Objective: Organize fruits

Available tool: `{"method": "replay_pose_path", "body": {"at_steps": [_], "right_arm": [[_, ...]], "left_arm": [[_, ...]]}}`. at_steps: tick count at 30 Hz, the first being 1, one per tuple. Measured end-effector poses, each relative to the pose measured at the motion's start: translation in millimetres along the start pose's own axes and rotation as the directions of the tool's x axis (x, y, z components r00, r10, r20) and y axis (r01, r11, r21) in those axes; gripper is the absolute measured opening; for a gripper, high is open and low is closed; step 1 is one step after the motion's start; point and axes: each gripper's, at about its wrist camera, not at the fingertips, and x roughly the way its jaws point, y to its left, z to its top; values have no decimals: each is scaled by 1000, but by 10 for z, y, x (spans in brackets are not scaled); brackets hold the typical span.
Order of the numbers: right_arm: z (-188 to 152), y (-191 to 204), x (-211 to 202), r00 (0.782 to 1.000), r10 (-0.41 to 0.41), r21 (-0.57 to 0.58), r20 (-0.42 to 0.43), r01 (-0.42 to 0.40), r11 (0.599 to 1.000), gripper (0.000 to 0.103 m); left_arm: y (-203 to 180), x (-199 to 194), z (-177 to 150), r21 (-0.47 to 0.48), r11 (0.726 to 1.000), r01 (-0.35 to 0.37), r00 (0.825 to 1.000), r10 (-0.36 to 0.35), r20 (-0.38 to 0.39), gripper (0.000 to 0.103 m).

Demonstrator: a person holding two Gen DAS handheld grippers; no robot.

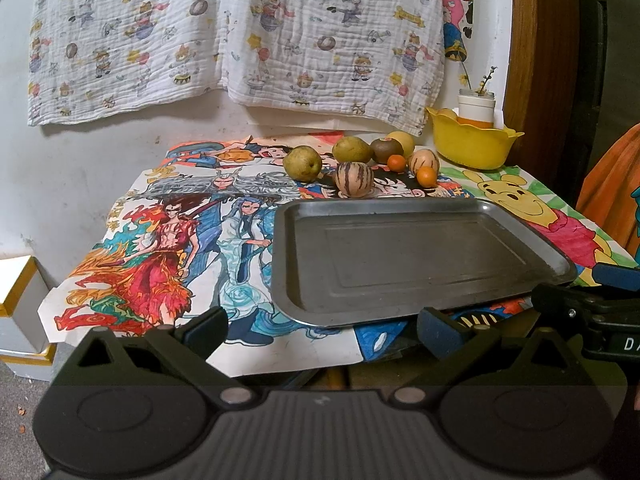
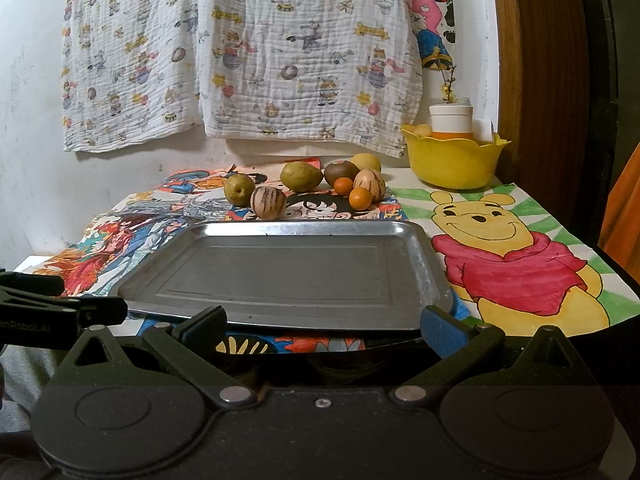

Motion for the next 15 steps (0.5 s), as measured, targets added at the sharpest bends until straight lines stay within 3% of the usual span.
{"method": "replay_pose_path", "body": {"at_steps": [15], "right_arm": [[-3, 13, -4, 1000, 0, -1, 1, 0, 1000, 103]], "left_arm": [[0, 1, 0, 0, 1000, -1, 1000, 1, -1, 103]]}}
